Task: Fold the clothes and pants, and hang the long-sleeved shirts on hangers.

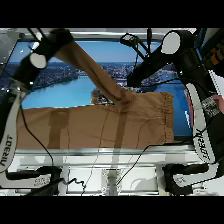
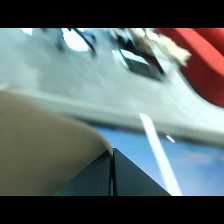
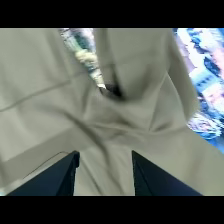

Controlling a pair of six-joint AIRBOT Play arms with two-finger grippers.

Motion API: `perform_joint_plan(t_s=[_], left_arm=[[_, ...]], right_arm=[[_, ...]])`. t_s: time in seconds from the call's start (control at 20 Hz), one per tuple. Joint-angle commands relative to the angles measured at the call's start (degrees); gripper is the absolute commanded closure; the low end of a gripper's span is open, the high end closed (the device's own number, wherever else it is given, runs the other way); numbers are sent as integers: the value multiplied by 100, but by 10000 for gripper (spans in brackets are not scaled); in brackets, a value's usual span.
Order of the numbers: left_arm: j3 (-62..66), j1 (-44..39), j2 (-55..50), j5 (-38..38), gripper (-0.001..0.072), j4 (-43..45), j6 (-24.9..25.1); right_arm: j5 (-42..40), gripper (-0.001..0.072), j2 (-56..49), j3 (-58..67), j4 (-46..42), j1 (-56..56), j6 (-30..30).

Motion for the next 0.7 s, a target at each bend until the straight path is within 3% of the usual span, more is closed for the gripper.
perform_joint_plan(t_s=[0.0, 0.3, 0.45, 0.65], left_arm=[[4, 538, 348, -232, 690, 426, 0], [2, 1390, 396, -2686, 690, 1482, 0], [0, 1596, 361, -3595, 689, 2319, 0], [-4, 1641, 350, -3915, 689, 2702, 2]], right_arm=[[-144, 342, 2, 2, -101, -273, 92], [-444, 343, -2, -4, -162, -1408, 175], [-496, 635, -26, -44, -129, -2236, 223], [-568, 683, -26, -1154, 662, -3423, 122]])
